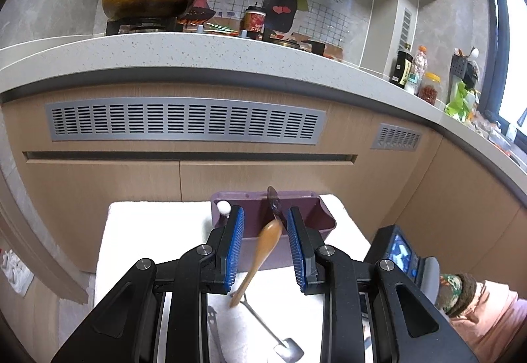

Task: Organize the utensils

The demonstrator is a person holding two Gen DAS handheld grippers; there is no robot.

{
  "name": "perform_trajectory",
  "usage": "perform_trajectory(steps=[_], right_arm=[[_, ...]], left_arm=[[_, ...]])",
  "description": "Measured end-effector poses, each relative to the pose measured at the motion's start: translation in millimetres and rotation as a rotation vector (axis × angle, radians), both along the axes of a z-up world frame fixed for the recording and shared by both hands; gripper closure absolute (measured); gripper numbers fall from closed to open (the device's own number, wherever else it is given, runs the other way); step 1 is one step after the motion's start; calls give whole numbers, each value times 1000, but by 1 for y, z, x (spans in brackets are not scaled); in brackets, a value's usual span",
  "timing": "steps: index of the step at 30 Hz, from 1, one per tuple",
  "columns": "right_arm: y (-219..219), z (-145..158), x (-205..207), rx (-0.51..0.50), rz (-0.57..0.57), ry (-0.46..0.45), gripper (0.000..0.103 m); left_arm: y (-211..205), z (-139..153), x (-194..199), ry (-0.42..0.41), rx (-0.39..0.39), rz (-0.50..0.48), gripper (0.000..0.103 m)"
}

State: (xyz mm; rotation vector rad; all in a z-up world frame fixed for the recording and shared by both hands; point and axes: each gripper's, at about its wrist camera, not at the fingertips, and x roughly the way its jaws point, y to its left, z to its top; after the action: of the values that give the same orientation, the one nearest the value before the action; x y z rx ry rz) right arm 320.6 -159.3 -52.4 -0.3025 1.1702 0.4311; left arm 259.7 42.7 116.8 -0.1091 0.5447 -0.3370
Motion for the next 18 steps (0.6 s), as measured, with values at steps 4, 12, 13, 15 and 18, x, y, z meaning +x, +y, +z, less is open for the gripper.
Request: perform_trajectory(steps=[4, 12, 13, 15, 18], right_arm=[[-7, 22, -15, 73, -24, -24, 92], [-24, 48, -39, 156, -99, -8, 92], [-30, 46, -40, 156, -116, -6, 92], [-41, 44, -45, 167, -160, 6, 92], [-62, 39, -54, 187, -216, 25, 92]], left_arm=[[-3, -5, 2, 17, 9, -7, 75], [-29, -61, 25, 185, 62, -181, 74], [-34, -72, 32, 222, 65, -206, 74], [-45, -98, 49, 300, 65, -237, 74], [-60, -131, 78, 354, 93, -229, 73]])
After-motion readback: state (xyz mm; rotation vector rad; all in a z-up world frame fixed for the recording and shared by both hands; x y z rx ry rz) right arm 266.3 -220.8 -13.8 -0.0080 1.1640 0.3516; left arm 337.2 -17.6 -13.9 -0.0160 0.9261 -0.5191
